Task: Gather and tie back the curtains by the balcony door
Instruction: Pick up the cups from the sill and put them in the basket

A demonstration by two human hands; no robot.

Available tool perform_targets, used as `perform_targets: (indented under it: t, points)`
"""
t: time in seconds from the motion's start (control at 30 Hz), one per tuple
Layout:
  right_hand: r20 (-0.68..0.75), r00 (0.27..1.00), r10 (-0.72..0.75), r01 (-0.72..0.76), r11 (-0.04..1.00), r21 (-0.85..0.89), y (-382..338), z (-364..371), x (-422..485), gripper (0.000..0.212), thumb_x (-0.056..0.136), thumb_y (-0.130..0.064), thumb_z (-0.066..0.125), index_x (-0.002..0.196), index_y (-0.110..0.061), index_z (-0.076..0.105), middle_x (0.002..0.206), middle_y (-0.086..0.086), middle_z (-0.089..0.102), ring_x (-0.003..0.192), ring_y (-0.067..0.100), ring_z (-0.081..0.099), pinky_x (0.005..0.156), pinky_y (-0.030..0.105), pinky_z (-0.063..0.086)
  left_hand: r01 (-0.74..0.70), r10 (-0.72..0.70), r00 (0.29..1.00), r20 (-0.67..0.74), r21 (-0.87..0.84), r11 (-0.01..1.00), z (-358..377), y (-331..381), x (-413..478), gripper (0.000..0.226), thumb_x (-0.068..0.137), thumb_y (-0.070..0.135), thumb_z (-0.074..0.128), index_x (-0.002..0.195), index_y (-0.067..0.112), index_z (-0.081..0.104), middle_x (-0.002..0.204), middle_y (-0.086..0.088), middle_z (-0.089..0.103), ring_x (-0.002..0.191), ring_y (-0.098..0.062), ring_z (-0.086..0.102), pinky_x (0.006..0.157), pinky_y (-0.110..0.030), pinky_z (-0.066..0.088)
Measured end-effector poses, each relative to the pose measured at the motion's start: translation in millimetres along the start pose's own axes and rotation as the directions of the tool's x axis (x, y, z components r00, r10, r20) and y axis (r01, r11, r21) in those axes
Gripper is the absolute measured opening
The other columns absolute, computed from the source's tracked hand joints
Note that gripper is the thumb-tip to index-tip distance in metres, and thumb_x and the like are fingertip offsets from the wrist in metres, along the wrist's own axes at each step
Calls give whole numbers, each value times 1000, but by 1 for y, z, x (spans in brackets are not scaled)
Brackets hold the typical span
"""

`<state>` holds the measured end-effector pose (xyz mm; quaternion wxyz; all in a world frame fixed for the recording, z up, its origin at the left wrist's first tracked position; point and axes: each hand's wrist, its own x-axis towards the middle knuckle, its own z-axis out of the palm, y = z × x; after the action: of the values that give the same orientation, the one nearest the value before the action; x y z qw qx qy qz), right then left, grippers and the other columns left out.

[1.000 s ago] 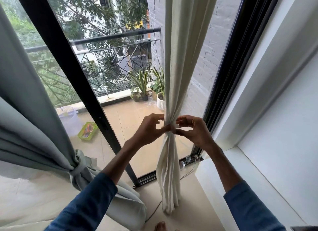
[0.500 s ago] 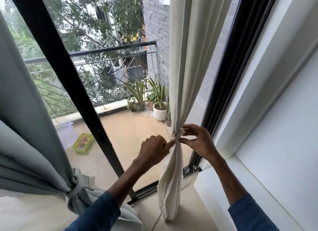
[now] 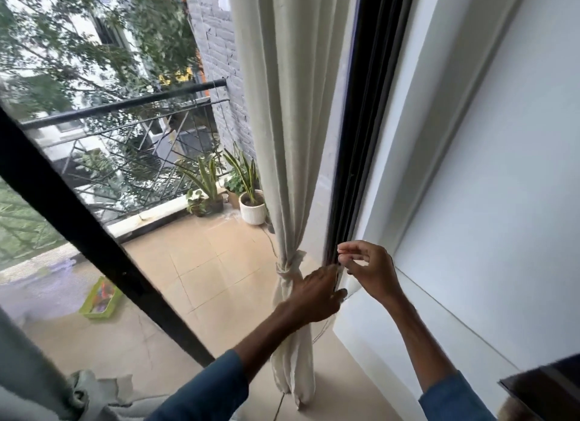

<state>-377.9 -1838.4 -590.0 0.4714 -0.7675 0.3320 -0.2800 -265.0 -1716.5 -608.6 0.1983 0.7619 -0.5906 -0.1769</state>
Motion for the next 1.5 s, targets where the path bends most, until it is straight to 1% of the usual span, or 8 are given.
perform_targets:
  t: [0.4,0.73,0.87,0.97,1.03,1.13,1.27,1.5]
  points:
    - [63,904,422,-418,906,-68,134,-22,23,11,84,-8,75,90,-16,79,82,0,77,76,18,74,61,34,63,279,-281,951,126,32,960,88,-24,84,28,94,30,52,116,13,56,123,-13,60,119,-36,55,96,-42,45]
    - [262,682,683,-666,728,-165,266,-5,70,11,84,-8,69,82,-15,76,80,13,77,66,16,69,59,33,62,650,-648,725,234,76,756,156,-79,140,38,89,16,52,126,12,59,132,-15,59,124,-36,53,100,-41,46]
    - [323,600,732,-681,679,-274,309,15,81,12,84,-7,68,83,-14,78,78,5,77,64,12,72,69,34,63,760,-750,618,236,64,646,189,-99,152,32,90,15,51,119,7,62,128,-15,63,121,-36,56,95,-39,47]
    - [362,558,747,-668,663,-338,340,34,89,12,86,-7,67,87,-12,78,78,4,77,56,3,68,57,21,58,804,-788,552,271,75,589,220,-120,156,32,86,15,51,115,10,63,127,-13,63,121,-33,55,96,-38,47]
    - [376,537,755,-664,654,-363,359,47,95,11,87,-8,67,88,-10,78,77,6,76,48,5,64,60,24,59,834,-811,505,296,74,546,239,-133,158,31,85,15,51,114,11,63,127,-12,62,122,-32,54,95,-38,48]
    - [352,493,796,-694,603,-393,398,72,104,13,85,-11,64,90,-11,76,73,5,76,57,19,69,73,38,63,866,-837,447,315,82,493,269,-158,167,34,82,14,53,114,13,66,126,-10,64,120,-31,57,91,-39,50]
    - [332,472,816,-716,575,-395,445,115,114,22,78,-11,60,95,-16,72,87,7,78,74,27,72,80,40,62,883,-843,408,349,84,462,306,-199,176,36,82,13,53,116,11,65,126,-12,63,119,-33,58,87,-37,49]
    - [341,521,782,-670,622,-405,520,195,131,41,78,-14,61,119,-14,63,110,10,73,103,29,68,92,34,55,875,-842,453,295,33,482,377,-285,199,37,88,13,52,124,7,55,132,-15,56,128,-34,48,99,-38,40]
